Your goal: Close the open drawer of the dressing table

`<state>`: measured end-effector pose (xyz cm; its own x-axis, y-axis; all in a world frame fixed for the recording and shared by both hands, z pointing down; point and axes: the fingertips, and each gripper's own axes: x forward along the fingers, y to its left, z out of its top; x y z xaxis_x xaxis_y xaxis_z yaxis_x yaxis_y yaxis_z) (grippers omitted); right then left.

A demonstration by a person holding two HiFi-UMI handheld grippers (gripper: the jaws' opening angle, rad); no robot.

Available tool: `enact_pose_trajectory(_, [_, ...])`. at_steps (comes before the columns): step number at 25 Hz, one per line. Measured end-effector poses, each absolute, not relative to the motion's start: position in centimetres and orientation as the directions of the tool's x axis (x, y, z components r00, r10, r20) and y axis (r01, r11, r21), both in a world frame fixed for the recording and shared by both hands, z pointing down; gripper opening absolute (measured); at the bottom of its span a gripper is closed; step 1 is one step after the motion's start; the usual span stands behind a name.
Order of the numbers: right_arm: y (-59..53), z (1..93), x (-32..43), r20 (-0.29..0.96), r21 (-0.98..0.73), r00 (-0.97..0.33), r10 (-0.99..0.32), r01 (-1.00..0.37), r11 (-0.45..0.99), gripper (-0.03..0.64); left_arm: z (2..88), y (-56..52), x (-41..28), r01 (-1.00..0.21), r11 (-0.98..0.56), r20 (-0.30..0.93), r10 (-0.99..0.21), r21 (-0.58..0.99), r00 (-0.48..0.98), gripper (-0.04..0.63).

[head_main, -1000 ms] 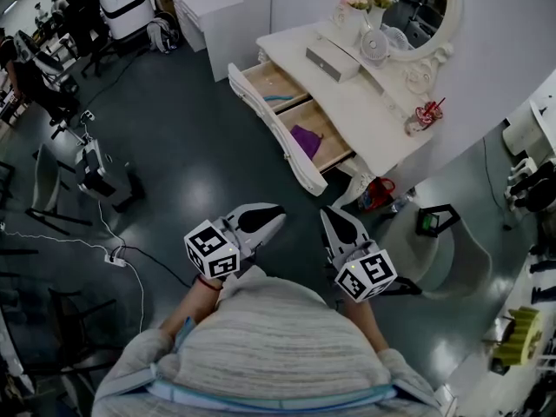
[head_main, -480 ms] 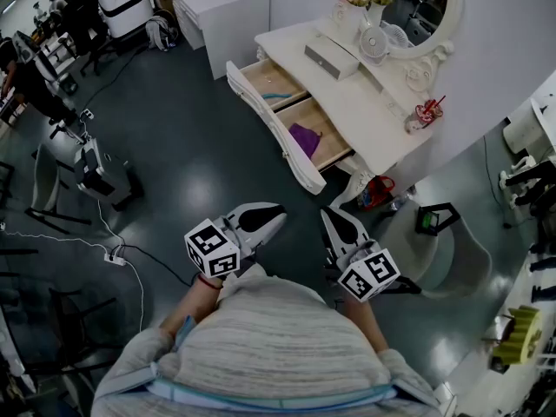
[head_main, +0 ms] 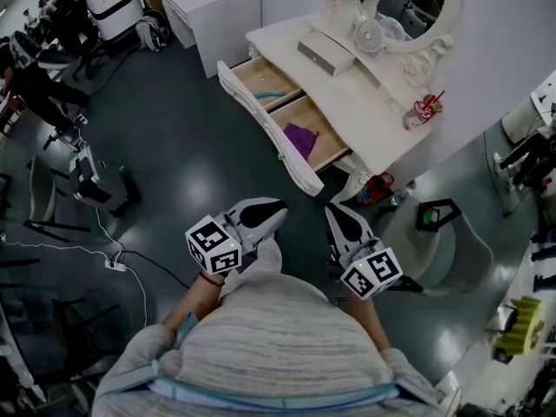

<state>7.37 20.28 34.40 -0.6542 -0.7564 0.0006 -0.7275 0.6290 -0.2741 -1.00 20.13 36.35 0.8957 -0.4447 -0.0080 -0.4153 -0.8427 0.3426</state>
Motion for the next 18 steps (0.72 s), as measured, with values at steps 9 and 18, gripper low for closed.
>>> enact_pose_trajectory(9, [13.3, 34.6, 8.1, 0.021, -0.265, -0.626, -0.780, -0.755, 0.599, 0.011, 36.4, 11.9, -0.9, -0.401, -0.855, -0.008, -0.427, 0.329, 0.904, 0.048])
enact_pose_trajectory(18, [5.2, 35.2, 7.5, 0.061, -0.267, -0.603, -0.795, -0.778, 0.569, 0.011, 36.9, 3.3, -2.0, -0.393, -0.852, 0.001, -0.418, 0.346, 0.908, 0.048])
